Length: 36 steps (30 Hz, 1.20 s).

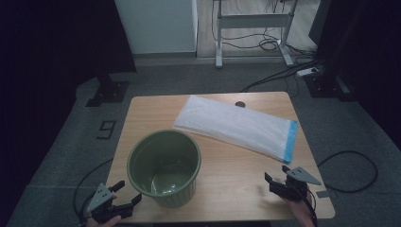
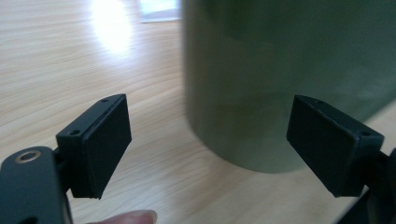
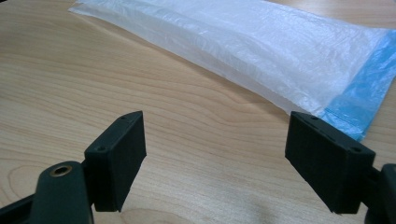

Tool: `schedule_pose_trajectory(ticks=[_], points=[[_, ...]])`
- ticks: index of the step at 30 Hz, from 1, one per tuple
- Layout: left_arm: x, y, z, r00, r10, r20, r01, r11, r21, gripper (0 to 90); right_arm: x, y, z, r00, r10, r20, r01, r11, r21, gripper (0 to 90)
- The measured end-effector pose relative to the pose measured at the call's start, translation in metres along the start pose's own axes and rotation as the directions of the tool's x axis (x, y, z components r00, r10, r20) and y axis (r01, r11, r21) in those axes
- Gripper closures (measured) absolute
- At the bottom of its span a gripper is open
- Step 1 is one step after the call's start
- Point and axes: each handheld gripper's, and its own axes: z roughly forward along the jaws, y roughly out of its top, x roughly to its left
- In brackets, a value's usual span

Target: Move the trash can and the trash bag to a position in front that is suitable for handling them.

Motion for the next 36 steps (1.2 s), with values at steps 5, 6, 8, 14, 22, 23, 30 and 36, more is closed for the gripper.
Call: schedule_pose_trajectory(ticks=[5, 6, 8, 14, 22, 23, 30, 36], points=[[-0.015, 0.013, 0.004, 0.9845, 0.050, 0.168, -0.035, 0.9952, -0.091, 14.0, 0.003, -0.001, 0.002, 0.9999, -0.004, -0.009, 0.004, 1.0000, 0.008, 20.1], [-0.017, 0.015, 0.006, 0.9821, 0.060, 0.179, -0.043, 0.9947, -0.093, 13.9, 0.004, -0.001, 0.002, 0.9999, -0.009, -0.009, 0.009, 0.9999, 0.008, 20.2], [-0.020, 0.018, 0.009, 0.9788, 0.072, 0.192, -0.054, 0.9938, -0.097, 14.2, 0.004, 0.000, 0.002, 0.9997, -0.019, -0.015, 0.019, 0.9998, 0.009, 20.3], [-0.023, 0.021, 0.019, 0.9766, 0.076, 0.201, -0.060, 0.9947, -0.083, 14.7, -0.002, 0.000, 0.001, 0.9998, -0.018, -0.010, 0.018, 0.9998, 0.003, 20.5], [-0.029, 0.031, 0.036, 0.9730, 0.084, 0.215, -0.072, 0.9956, -0.059, 14.9, -0.004, 0.004, 0.002, 1.0000, -0.002, -0.007, 0.002, 1.0000, -0.006, 20.6], [-0.032, 0.034, 0.042, 0.9720, 0.098, 0.213, -0.087, 0.9945, -0.058, 15.5, -0.002, 0.004, 0.003, 0.9999, -0.002, -0.010, 0.002, 1.0000, -0.003, 20.7], [-0.042, 0.046, 0.062, 0.9668, 0.120, 0.225, -0.114, 0.9926, -0.043, 15.2, 0.002, 0.005, 0.005, 0.9993, -0.032, -0.020, 0.032, 0.9995, -0.005, 22.1], [-0.050, 0.052, 0.077, 0.9663, 0.121, 0.227, -0.115, 0.9926, -0.039, 14.8, 0.003, 0.005, 0.006, 0.9987, -0.040, -0.032, 0.040, 0.9992, -0.007, 22.5]])
